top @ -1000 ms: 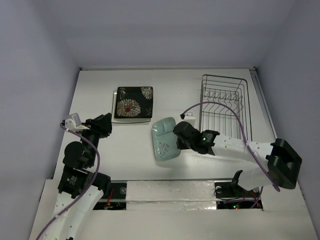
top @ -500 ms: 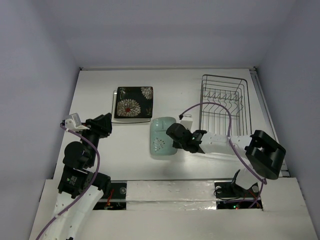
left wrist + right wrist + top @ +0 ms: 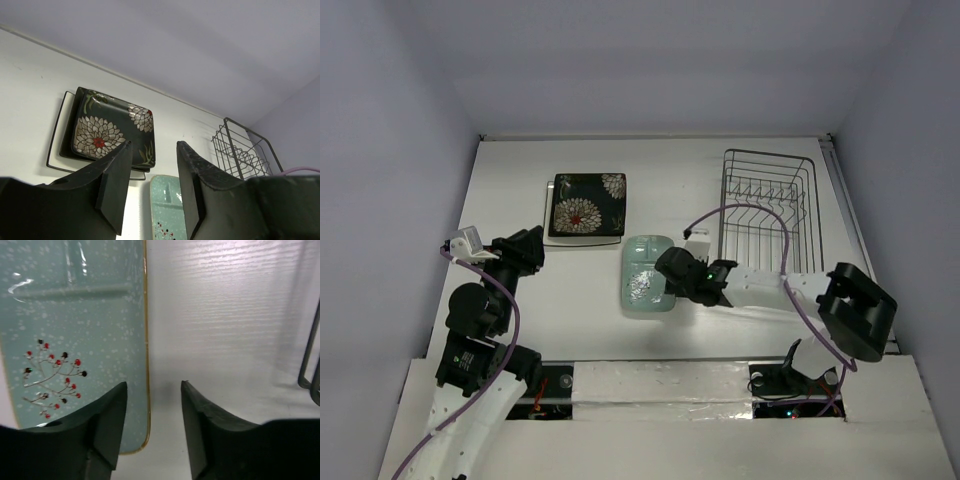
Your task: Unload the plates from the dish rack
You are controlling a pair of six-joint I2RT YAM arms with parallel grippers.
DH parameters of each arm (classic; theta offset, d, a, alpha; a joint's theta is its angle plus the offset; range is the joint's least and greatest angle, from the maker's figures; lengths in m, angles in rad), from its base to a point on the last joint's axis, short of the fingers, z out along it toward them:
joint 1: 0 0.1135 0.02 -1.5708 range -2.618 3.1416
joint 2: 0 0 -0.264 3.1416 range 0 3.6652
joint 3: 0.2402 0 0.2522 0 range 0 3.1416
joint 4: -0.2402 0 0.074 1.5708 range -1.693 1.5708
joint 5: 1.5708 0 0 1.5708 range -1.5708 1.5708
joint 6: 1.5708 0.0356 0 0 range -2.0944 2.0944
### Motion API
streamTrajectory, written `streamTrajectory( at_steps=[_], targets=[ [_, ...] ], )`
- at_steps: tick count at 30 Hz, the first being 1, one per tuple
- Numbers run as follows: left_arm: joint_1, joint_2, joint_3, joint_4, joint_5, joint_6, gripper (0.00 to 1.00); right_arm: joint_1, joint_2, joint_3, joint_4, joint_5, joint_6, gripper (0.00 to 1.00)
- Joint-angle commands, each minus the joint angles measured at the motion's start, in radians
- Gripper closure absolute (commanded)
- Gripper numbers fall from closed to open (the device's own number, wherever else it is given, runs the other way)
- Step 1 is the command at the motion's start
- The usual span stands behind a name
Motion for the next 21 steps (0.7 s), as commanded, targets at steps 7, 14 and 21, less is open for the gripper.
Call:
streamTrajectory(
  at_steps=[7,14,21],
  targets=[
    [-0.004,-0.005,0.001,0.040,0.003,0.012,0.45,0.001,-0.353,0.126,-0.112,0.087,-0.093,0.32],
    [-0.004,-0.002,0.029,-0.006,0.003,-0.002,0.31,0.001,-0.681,0.152,-0.091,0.248,-0.251,0.97],
    [-0.004,0.102,0.199,-0.064,0.003,0.082,0.29,0.001,-1.028,0.150,0.033,0.393,-0.346,0.84]
  ],
)
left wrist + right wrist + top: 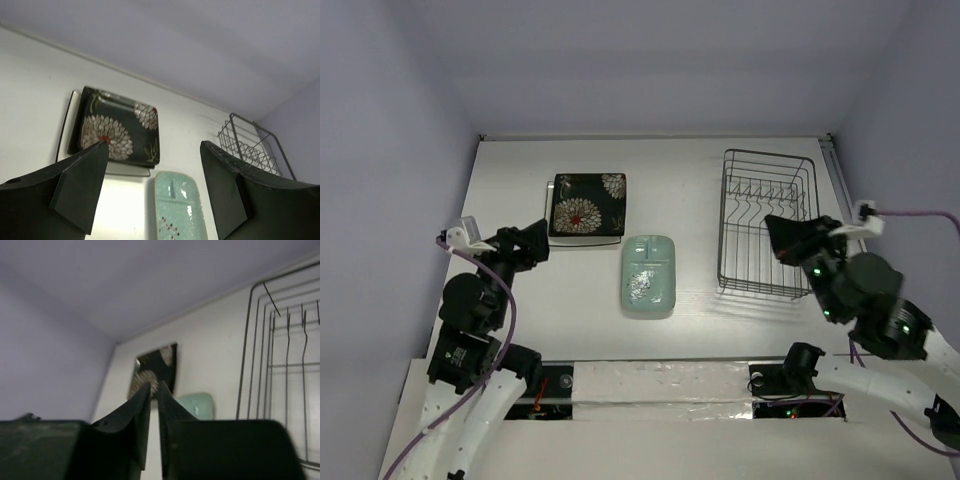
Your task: Unload the plates from the dish rack
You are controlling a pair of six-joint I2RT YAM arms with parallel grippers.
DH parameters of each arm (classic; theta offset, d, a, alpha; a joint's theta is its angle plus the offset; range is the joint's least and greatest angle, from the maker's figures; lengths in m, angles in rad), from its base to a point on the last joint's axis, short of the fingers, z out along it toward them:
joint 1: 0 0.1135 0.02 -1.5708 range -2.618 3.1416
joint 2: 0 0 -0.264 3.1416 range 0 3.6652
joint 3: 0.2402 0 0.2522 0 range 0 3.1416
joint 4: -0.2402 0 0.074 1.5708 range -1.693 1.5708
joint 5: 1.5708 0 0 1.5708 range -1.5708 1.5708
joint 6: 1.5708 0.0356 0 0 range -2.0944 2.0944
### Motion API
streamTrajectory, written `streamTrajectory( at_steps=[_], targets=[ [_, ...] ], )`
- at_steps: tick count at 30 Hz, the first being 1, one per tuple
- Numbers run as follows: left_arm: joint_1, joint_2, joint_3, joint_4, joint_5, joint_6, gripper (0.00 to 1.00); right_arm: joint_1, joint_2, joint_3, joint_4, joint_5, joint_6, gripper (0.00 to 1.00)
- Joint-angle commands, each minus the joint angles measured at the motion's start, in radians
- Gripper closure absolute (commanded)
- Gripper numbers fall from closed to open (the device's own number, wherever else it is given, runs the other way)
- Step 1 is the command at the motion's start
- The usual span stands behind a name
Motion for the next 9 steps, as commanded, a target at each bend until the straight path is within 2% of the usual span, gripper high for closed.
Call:
streamTrajectory(
  at_steps=[1,2,3,5,6,7,9],
  targets=[
    [-0.004,0.056,0.181,-0.017,0.003,0.074,0.29,0.001,-0.127,0.012,0.113,0.126,-0.081,0.80],
    [-0.004,0.061,0.207,-0.025,0.003,0.092,0.29,0.001,-0.190,-0.002,0.135,0.129,-0.096,0.75],
    [-0.004,0.064,0.229,-0.030,0.003,0.102,0.29,0.001,-0.216,-0.037,0.176,0.125,-0.105,0.63],
    [-0.004,0.061,0.260,-0.027,0.003,0.114,0.29,0.001,-0.248,-0.068,0.193,0.128,-0.124,0.48],
    [-0.004,0.056,0.257,-0.021,0.003,0.119,0.30,0.001,-0.244,-0.075,0.170,0.149,-0.122,0.37],
    [-0.004,0.045,0.233,-0.004,0.003,0.122,0.33,0.001,-0.238,-0.081,0.150,0.160,-0.119,0.32],
    [-0.004,0.025,0.194,0.027,0.003,0.125,0.32,0.001,-0.204,-0.069,0.080,0.169,-0.088,0.24]
  ],
)
